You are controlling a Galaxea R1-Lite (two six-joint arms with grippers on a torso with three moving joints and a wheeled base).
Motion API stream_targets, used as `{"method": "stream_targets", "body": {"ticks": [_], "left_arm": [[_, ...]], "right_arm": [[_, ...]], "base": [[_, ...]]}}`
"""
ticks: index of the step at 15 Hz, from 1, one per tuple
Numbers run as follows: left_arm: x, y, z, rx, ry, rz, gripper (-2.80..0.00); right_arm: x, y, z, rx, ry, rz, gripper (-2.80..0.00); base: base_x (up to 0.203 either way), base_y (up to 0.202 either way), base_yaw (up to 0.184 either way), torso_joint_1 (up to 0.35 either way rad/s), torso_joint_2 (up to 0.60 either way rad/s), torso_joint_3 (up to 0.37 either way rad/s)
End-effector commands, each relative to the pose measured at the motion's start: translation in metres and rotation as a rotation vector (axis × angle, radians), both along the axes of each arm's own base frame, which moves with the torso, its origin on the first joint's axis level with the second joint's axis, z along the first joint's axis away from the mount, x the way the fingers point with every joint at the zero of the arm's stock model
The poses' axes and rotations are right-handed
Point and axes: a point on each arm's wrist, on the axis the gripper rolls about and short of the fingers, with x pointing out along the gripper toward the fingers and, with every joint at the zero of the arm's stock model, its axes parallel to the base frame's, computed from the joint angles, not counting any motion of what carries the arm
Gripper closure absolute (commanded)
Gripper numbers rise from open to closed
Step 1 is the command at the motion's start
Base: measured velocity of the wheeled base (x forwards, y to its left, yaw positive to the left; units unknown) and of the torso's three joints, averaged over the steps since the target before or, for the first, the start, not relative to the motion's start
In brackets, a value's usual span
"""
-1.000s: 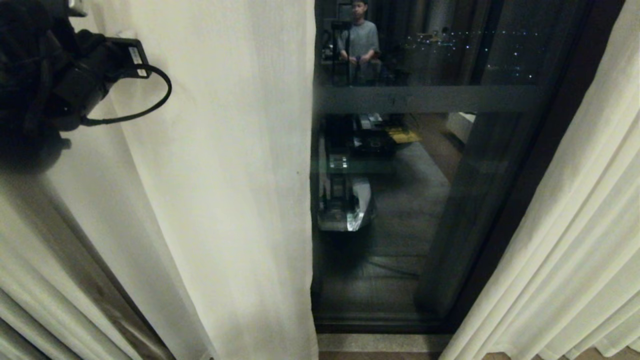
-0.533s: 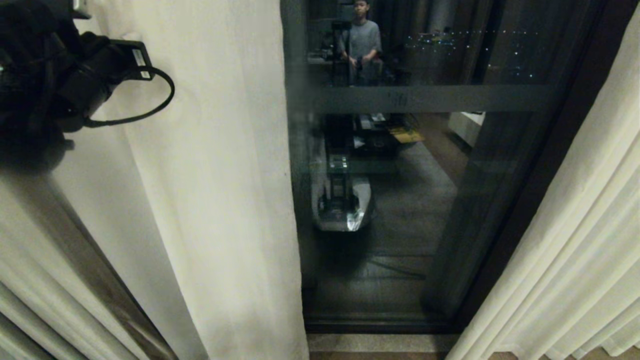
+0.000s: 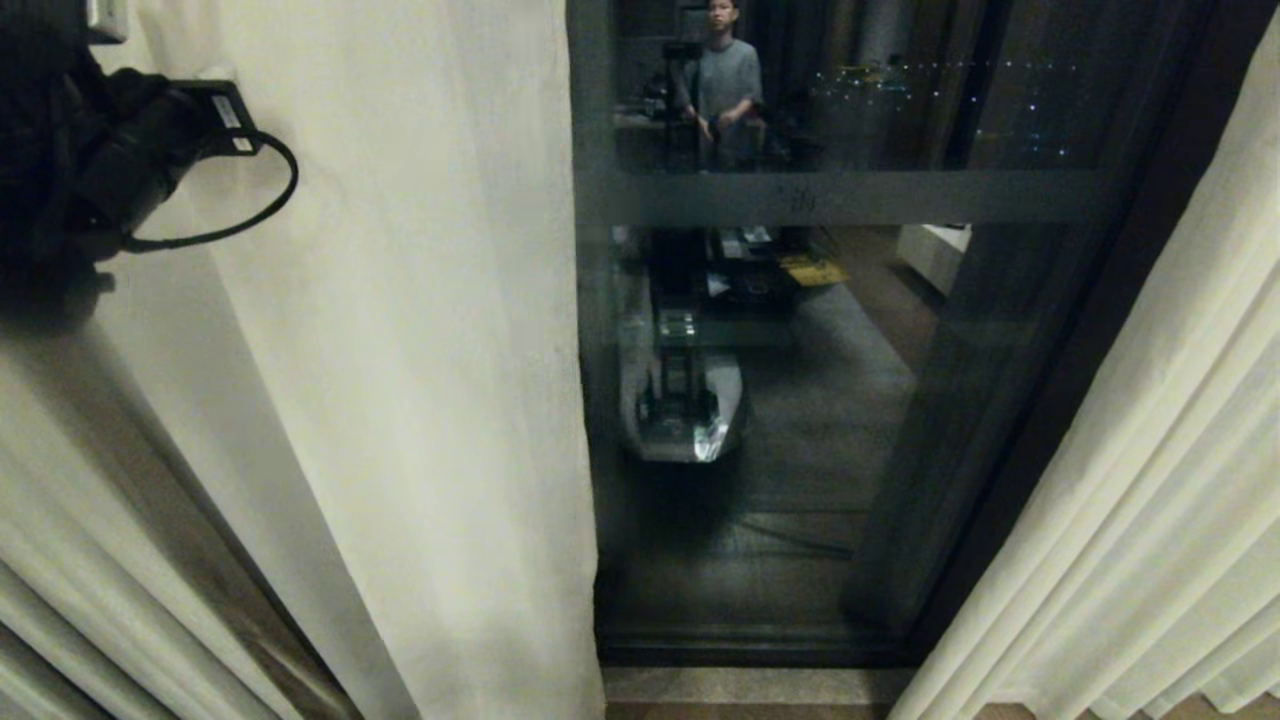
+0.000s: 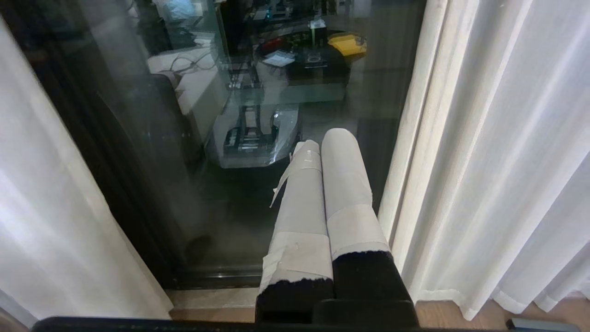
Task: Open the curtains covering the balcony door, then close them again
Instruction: Pull the inner curtains open on both sides
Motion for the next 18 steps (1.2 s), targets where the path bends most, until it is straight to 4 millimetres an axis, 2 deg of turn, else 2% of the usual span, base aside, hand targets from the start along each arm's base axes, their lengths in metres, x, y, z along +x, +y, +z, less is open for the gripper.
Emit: {"method": "stream_targets", "body": {"ticks": [1,3,10,18], "left_arm": [[0.007,0.018,-0.007,-0.008,0.015,0.034,0.00],[0.009,0.039,-0.008,-0.017,0.011,0.053,0.00],[0.023,0.132,-0.010,0.030,-0.024,0.069,0.00],[0.000,0.249,-0.029,0.033,-0.034,0.211,0.00]], "right_arm": [[0.000,0.000,0.000,0.000,0.001,0.001,0.00],[0.000,0.000,0.000,0.000,0.001,0.001,0.00],[0.000,0.000,0.000,0.000,0.001,0.001,0.00],[0.000,0.000,0.000,0.000,0.001,0.001,0.00]], "base": [[0.000,0.000,0.000,0.000,0.00,0.000],[0.000,0.000,0.000,0.000,0.00,0.000],[0.000,0.000,0.000,0.000,0.00,0.000],[0.000,0.000,0.000,0.000,0.00,0.000]]}}
